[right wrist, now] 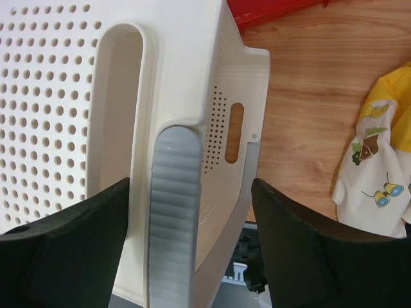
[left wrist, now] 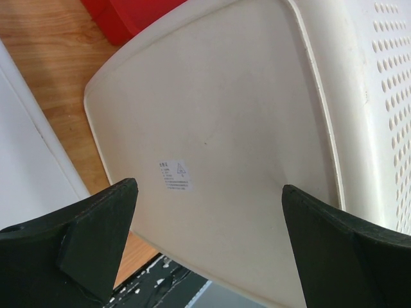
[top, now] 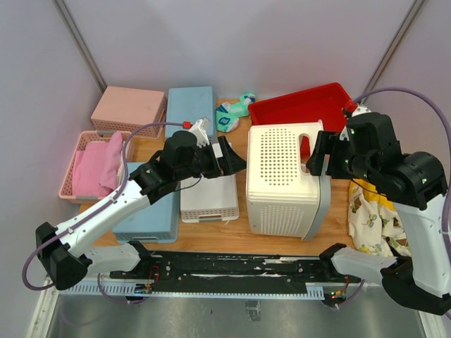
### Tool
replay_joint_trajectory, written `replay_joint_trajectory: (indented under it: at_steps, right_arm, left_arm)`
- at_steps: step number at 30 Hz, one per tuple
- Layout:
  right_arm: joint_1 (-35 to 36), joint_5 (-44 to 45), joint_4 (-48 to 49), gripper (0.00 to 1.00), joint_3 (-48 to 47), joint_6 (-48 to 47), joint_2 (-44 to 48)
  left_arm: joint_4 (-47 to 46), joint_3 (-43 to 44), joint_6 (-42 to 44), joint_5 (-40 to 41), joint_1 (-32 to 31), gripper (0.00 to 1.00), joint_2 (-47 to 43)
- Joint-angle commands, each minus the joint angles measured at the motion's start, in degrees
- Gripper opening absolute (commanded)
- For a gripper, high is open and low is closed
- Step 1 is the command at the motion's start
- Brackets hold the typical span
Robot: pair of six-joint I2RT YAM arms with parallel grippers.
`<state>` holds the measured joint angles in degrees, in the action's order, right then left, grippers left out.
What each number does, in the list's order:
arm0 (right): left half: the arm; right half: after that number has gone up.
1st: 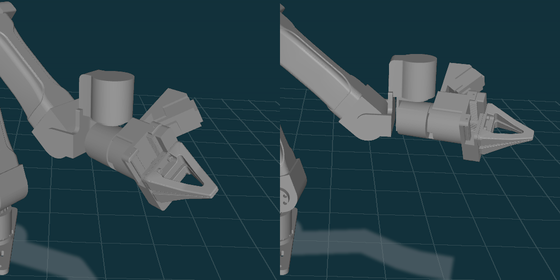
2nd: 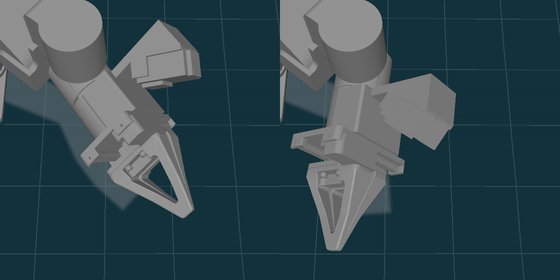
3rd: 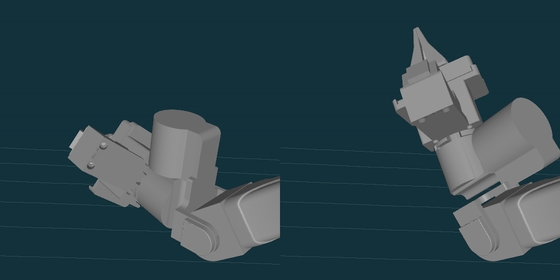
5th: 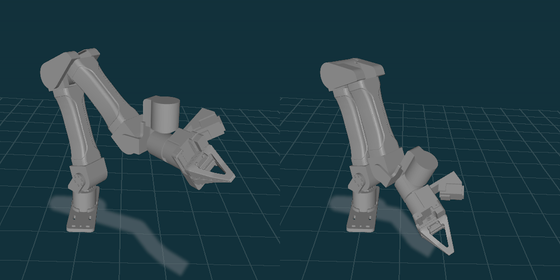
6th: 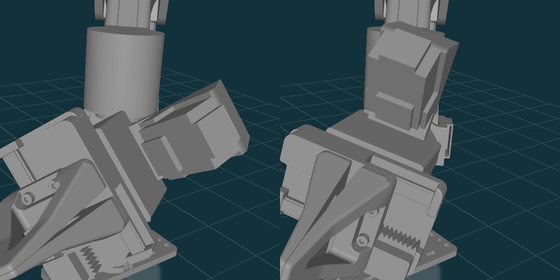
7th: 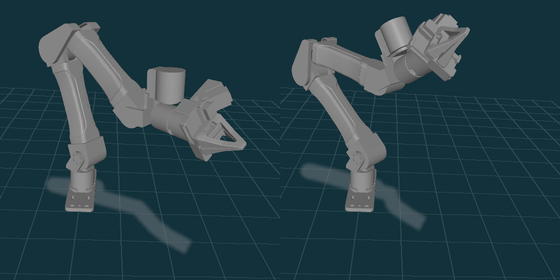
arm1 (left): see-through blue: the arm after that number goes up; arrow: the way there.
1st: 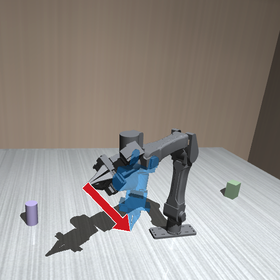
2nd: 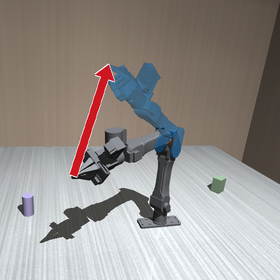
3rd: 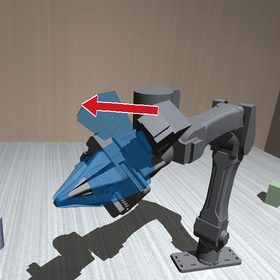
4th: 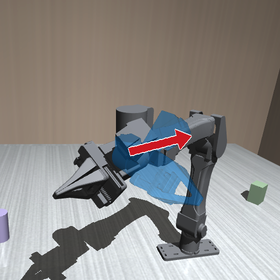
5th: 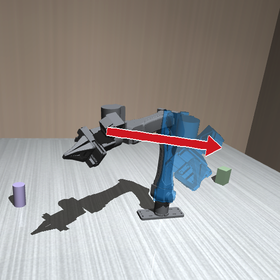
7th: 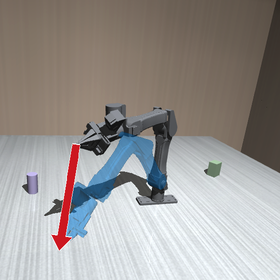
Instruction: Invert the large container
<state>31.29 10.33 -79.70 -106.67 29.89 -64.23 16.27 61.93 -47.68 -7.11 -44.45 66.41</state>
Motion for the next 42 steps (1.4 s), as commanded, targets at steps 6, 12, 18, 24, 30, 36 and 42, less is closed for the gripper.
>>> replay_joint_trajectory:
  at_steps: [6,12,18,24,30,36,42]
  right_arm:
    - [1.2,3.3,1.6,0.73,2.5,-1.1,2.4]
    - [1.2,6.6,3.5,0.24,5.1,-1.1,6.3]
    - [1.1,6.6,5.3,0.12,7.7,-1.2,8.7]
    - [1.1,0.0,14.5,0.1,13.2,0.7,10.0]
    - [1.1,-7.0,26.7,0.06,17.0,6.7,10.7]
    - [-2.1,-10.2,32.0,0.06,22.2,13.7,14.9]
    - [-5.9,-11.3,30.3,0.07,28.6,17.7,20.7]
  left_arm:
    - [-1.5,6.2,0.7,1.2,-5.4,0.99,1.9]
    - [-4.3,11.7,0.6,0.1,-9.0,0.99,5.7]
    - [-7.1,15.2,0.0,-1.7,-10.1,0.99,9.0]
    - [-8.7,20.3,-0.3,-4.0,-10.4,0.99,11.2]
    - [-8.6,27.8,0.1,-5.4,-12.0,0.99,13.7]
    - [-9.2,33.5,0.4,-5.4,-14.3,0.99,15.9]
    - [-10.9,37.3,0.0,-7.1,-16.2,0.99,19.1]
